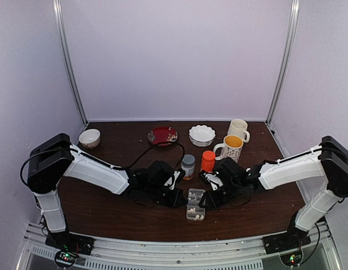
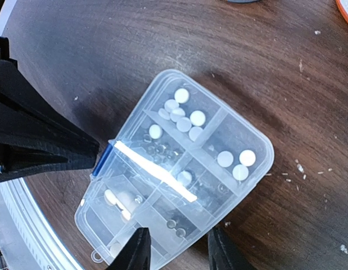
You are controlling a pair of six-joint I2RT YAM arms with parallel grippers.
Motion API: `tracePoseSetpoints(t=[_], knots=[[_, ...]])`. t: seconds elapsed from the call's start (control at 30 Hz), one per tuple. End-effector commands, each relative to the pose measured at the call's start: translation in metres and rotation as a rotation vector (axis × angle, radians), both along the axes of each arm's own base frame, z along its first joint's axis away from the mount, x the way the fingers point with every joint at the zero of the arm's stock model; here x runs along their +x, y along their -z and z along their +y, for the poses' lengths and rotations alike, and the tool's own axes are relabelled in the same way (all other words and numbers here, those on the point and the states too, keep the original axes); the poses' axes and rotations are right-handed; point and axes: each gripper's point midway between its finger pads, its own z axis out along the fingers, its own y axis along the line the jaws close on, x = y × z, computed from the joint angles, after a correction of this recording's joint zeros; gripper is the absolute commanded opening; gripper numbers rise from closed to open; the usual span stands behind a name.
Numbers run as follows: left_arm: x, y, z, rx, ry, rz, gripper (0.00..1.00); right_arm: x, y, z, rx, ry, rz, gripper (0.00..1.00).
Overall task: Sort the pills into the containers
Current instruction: Close the lid of the pill container.
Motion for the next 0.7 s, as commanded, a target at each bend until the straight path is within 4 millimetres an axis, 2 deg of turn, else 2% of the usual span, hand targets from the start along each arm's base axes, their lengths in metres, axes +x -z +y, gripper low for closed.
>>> tracePoseSetpoints(t=[0.0, 0.1, 0.17, 0.27, 0.37, 0.67], knots=[[0.004, -0.010, -0.003, -0.022, -0.011, -0.013, 0.00, 0.001, 0.022, -0.014, -0.112, 0.004, -0.002, 0.35], [0.005, -0.007, -0.003, -0.016, -0.012, -0.011, 0.00, 0.001, 0.025, -0.018, -0.141, 0.003, -0.006, 0.35], [0.006, -0.009, -0.003, -0.016, -0.016, -0.015, 0.00, 0.001, 0.024, -0.018, -0.141, -0.001, -0.008, 0.39], [0.007, -0.016, -0.004, -0.041, -0.018, -0.032, 0.02, 0.001, 0.019, -0.016, -0.115, 0.001, -0.014, 0.40], [0.009, -0.020, -0.003, -0.047, -0.025, -0.046, 0.13, 0.002, 0.013, -0.012, -0.089, 0.000, -0.020, 0.39], [0.012, -0.026, -0.008, -0.069, -0.021, -0.069, 0.36, 0.004, 0.001, -0.009, -0.045, 0.005, -0.047, 0.40]])
